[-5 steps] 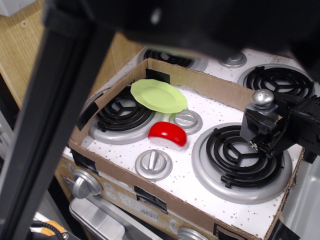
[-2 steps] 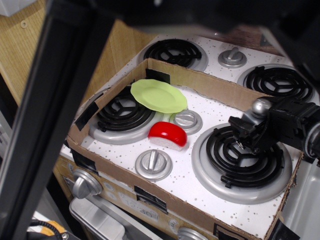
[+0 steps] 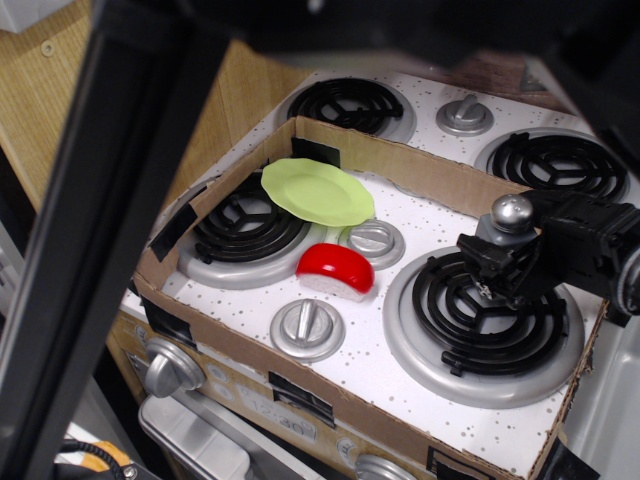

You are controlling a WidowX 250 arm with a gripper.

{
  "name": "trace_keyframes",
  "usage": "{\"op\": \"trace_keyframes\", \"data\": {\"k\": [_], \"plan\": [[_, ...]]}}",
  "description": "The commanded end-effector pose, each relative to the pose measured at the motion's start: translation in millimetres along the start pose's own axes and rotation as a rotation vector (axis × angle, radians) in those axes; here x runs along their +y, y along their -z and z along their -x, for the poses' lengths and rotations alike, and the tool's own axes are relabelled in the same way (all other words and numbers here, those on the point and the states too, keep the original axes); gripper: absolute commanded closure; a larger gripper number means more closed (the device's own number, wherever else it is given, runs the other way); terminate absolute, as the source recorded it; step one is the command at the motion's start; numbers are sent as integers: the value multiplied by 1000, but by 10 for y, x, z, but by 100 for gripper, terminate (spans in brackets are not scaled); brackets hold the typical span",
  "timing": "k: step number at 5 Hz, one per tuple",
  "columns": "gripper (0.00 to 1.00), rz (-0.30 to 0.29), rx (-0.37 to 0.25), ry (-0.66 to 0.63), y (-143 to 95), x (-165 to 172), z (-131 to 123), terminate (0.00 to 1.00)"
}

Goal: Right pepper shaker

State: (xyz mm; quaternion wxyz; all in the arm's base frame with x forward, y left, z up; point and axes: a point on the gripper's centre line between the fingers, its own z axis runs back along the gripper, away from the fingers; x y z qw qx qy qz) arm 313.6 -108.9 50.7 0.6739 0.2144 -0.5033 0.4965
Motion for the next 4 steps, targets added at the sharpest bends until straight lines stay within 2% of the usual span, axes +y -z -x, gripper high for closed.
{"op": "trace_keyframes", "data": {"k": [1, 2, 3, 4], "plan": [[0, -36, 40, -41, -246, -136, -260, 0], [0, -80, 62, -59, -317, -160, -340, 0], [0, -94, 22, -64, -373, -188, -463, 0], [0, -123, 20, -65, -407, -199, -617, 100]]}}
